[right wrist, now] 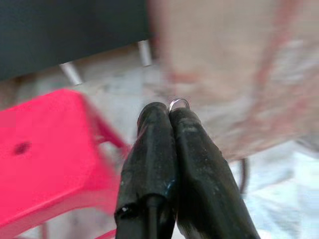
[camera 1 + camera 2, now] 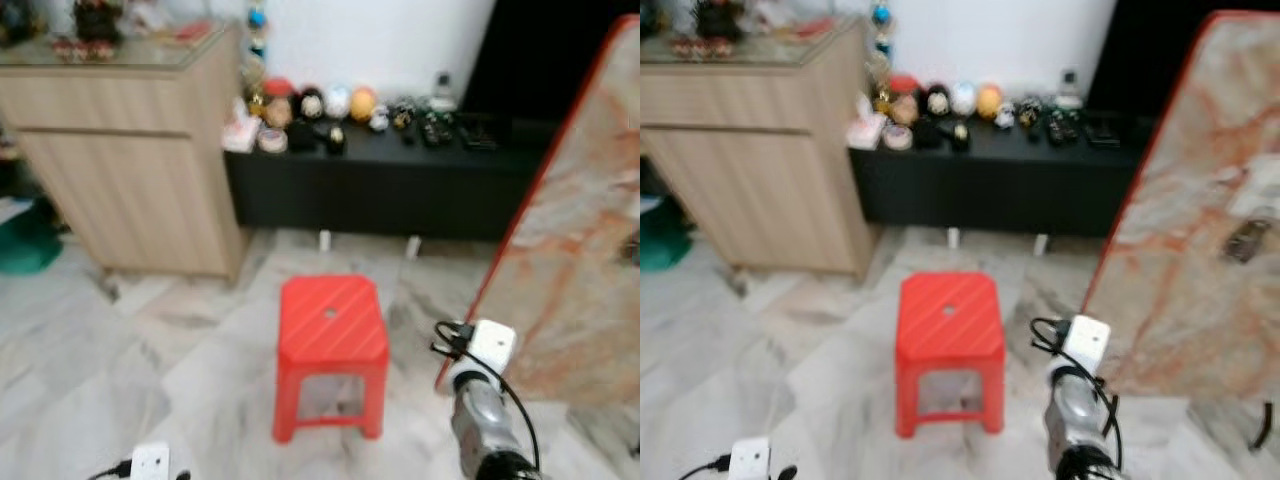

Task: Hang keys on a hook

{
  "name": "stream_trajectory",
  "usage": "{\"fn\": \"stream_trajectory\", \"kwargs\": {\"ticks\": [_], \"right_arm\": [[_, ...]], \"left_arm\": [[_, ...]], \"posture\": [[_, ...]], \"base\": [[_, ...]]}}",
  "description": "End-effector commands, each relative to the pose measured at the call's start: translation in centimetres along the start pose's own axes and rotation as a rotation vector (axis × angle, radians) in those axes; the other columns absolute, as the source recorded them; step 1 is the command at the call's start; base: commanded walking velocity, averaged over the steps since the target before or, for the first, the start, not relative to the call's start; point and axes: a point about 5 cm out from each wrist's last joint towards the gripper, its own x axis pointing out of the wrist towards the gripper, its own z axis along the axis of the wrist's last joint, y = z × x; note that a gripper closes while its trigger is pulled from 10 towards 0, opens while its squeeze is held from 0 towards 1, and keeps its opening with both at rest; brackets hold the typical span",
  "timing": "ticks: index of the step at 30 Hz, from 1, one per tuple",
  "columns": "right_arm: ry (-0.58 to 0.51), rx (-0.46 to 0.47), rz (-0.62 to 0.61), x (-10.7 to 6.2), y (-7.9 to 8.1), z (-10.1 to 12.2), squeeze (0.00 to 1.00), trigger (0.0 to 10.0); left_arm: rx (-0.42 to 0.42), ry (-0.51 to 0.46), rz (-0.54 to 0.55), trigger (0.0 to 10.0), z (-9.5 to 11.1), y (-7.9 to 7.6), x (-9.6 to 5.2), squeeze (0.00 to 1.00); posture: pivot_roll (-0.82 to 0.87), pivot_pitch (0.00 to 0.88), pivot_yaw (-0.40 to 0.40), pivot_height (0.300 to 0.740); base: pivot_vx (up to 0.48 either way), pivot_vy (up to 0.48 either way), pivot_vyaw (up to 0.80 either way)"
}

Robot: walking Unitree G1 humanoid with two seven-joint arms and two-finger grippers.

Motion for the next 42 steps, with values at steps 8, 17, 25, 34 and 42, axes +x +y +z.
{"fn": "stream_trajectory", "kwargs": {"ticks": [8,17,25,34,42], "right_arm": [[-0.012,-0.003,-0.015,0.0,-0.24,0.13,0.0,10.0],[-0.019,-0.003,-0.019,0.07,-0.21,0.32,0.0,10.0],[-0.028,-0.005,-0.024,0.1,-0.4,0.47,0.0,10.0],[-0.039,-0.003,-0.02,0.27,-0.28,0.88,0.0,10.0],[-0.044,0.0,-0.015,0.26,-0.14,0.92,0.0,10.0]], "left_arm": [[-0.003,0.048,-0.004,10.0,-1.42,-0.24,-0.49,0.0],[-0.002,0.066,-0.005,10.0,-1.71,0.01,-0.55,0.0],[0.0,0.075,-0.009,10.0,-1.84,-0.11,-0.58,0.0],[0.009,0.081,-0.013,10.0,-1.95,-0.34,-0.6,0.0],[0.009,0.092,-0.012,10.0,-2.25,-0.11,-0.72,0.0]], "posture": [[-0.01,0.0,-0.018,0.74],[-0.01,0.0,-0.016,0.74],[-0.01,0.0,-0.017,0.74],[-0.01,0.0,-0.019,0.74],[-0.01,0.0,-0.017,0.74]], "base": [[0.0,-0.398,0.0],[0.0,-0.399,0.0],[0.0,-0.399,0.0],[0.0,-0.399,0.0],[0.0,-0.4,0.0]]}}
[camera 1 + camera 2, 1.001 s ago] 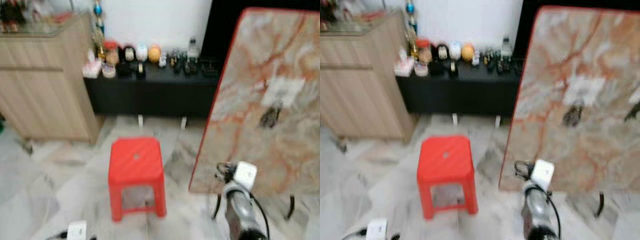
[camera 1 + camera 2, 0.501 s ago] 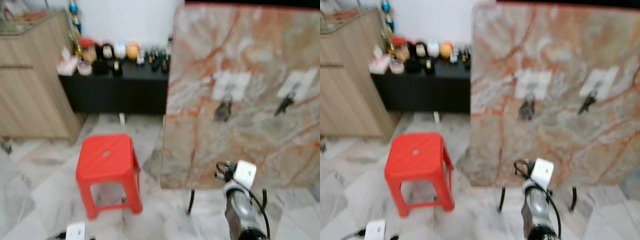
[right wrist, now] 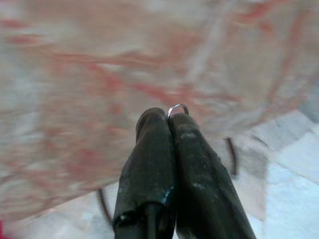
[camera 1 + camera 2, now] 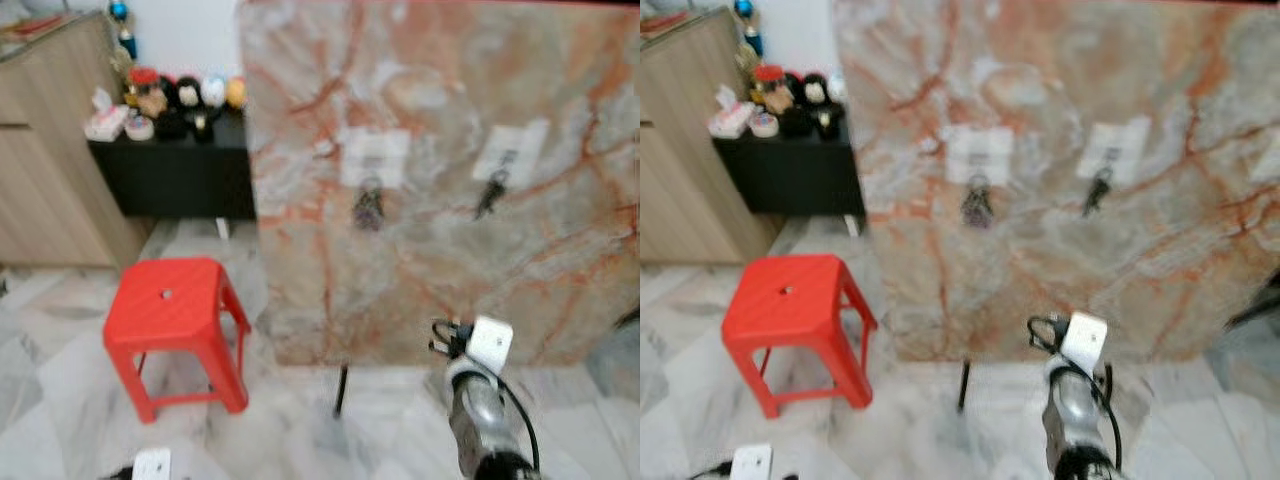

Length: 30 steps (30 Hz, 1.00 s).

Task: Hang keys on a hook

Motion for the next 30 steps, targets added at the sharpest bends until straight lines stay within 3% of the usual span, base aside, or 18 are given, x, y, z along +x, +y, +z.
{"fn": "stream_trajectory", "kwargs": {"ticks": [1,12,30], "right_arm": [[-0.022,0.012,0.003,0.24,0.19,0.66,0.0,10.0],[-0.024,-0.02,0.017,0.21,0.03,0.61,0.0,10.0],[-0.038,-0.008,0.003,0.38,0.12,1.06,0.0,10.0]], "left_arm": [[0.007,0.018,-0.001,10.0,-0.45,0.09,-0.13,0.0],[0.007,0.021,-0.007,10.0,-0.51,-0.08,-0.14,0.0],[-0.018,-0.004,0.0,10.0,0.02,0.05,-0.01,0.0]], "posture": [[-0.01,0.0,-0.018,0.74],[-0.01,0.0,-0.027,0.74],[-0.01,0.0,-0.022,0.74]], "base": [[0.0,-0.398,0.0],[0.0,-0.387,0.0],[0.0,0.0,0.0]]}}
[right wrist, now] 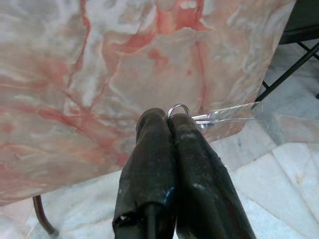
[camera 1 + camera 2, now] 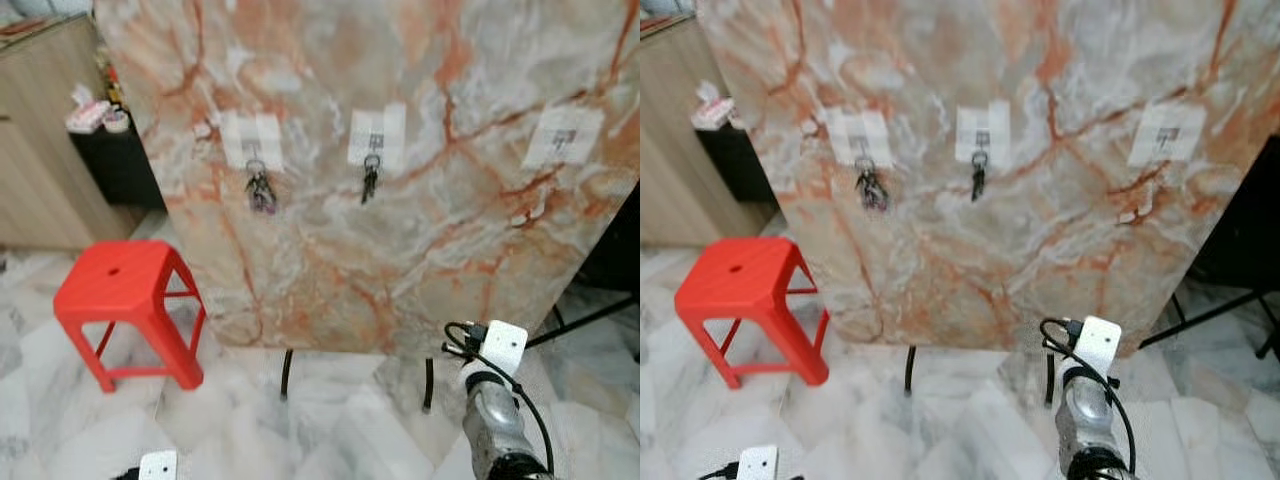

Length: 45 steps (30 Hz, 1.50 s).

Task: Hang keys on a hook

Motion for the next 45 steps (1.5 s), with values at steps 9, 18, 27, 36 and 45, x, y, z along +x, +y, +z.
{"fn": "stream_trajectory", "kwargs": {"ticks": [9,18,27,36,45], "right_arm": [[-0.023,0.035,-0.013,0.23,0.45,0.67,0.0,10.0],[-0.036,0.034,-0.018,0.26,0.41,0.85,0.0,10.0],[-0.04,0.032,-0.017,0.27,0.5,0.91,0.0,10.0],[-0.045,0.043,-0.022,0.37,0.54,1.14,0.0,10.0],[-0.05,0.031,-0.024,0.36,0.51,1.16,0.0,10.0]], "left_arm": [[-0.013,-0.032,0.001,10.0,0.8,0.05,0.2,0.0],[-0.012,-0.043,0.0,10.0,0.99,-0.12,0.22,0.0],[-0.011,-0.054,-0.007,10.0,1.11,-0.48,0.22,0.0],[-0.009,-0.056,-0.008,10.0,1.12,-0.57,0.21,0.0],[-0.011,-0.06,-0.012,10.0,1.2,-0.73,0.22,0.0]], "posture": [[-0.01,0.0,-0.018,0.74],[-0.01,0.0,-0.018,0.74],[-0.01,0.0,-0.019,0.74],[-0.01,0.0,-0.02,0.74],[-0.01,0.0,-0.022,0.74]], "base": [[0.0,0.0,-0.07],[0.0,0.0,-0.43],[0.028,0.0,0.0],[0.268,0.0,-0.15],[0.272,0.0,0.0]]}}
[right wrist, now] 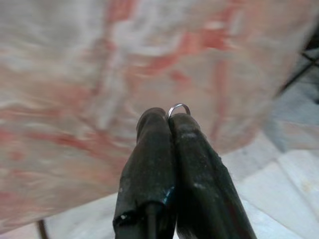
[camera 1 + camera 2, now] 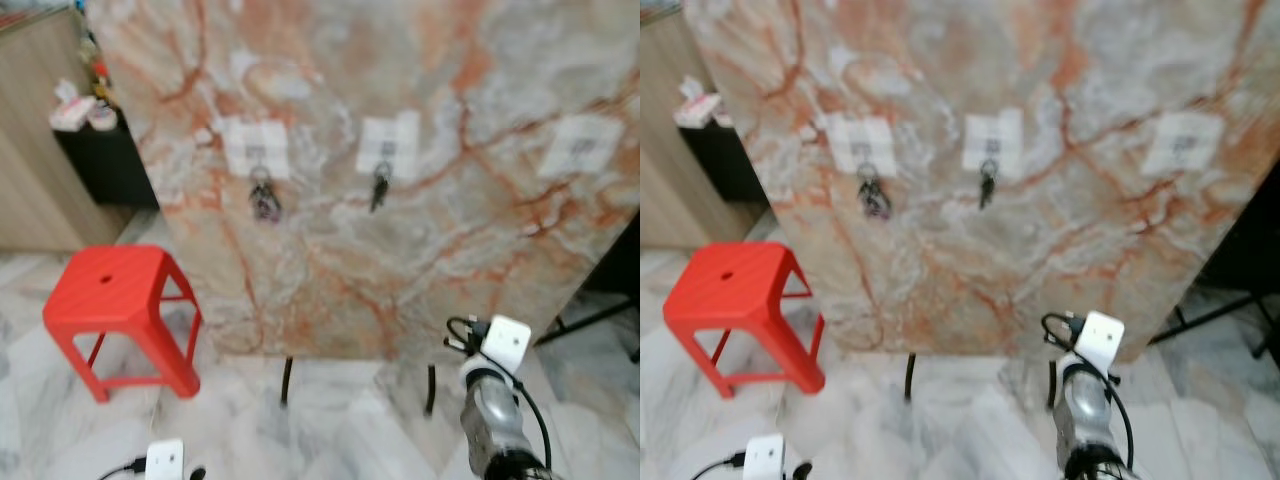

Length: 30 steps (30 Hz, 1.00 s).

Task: Hang keys on a hook

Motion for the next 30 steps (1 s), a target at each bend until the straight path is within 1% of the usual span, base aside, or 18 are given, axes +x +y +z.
{"fn": "stream_trajectory", "kwargs": {"ticks": [1,6,11,12,25,30], "right_arm": [[-0.017,0.002,-0.015,0.13,-0.39,0.38,0.0,10.0],[-0.014,0.013,-0.022,0.09,-0.24,0.31,0.0,10.0],[-0.007,0.015,-0.019,0.14,-0.25,0.28,0.0,10.0],[-0.011,0.012,-0.018,0.13,-0.25,0.31,0.0,10.0],[-0.018,0.004,-0.025,0.06,-0.33,0.27,0.0,10.0],[-0.018,-0.001,-0.022,0.09,-0.28,0.3,0.0,10.0]], "left_arm": [[-0.002,-0.011,0.0,10.0,0.31,-0.11,0.09,0.0],[-0.002,-0.014,0.001,10.0,0.34,-0.08,0.09,0.0],[0.002,-0.014,0.001,10.0,0.35,-0.01,0.09,0.0],[0.004,-0.014,0.001,10.0,0.35,-0.01,0.09,0.0],[0.02,-0.013,-0.01,10.0,0.34,-0.19,0.09,0.0],[0.018,-0.013,-0.008,10.0,0.34,-0.19,0.09,0.0]], "posture": [[-0.01,0.0,-0.022,0.74],[-0.01,0.0,-0.02,0.74],[-0.01,0.0,-0.018,0.74],[-0.01,0.0,-0.017,0.74],[-0.01,0.0,-0.017,0.74],[-0.01,0.0,-0.018,0.74]], "base": [[0.274,0.0,0.0],[0.277,0.0,0.0],[0.277,0.0,-0.72],[0.0,0.0,-0.52],[0.0,0.0,0.0],[0.0,-0.32,0.0]]}}
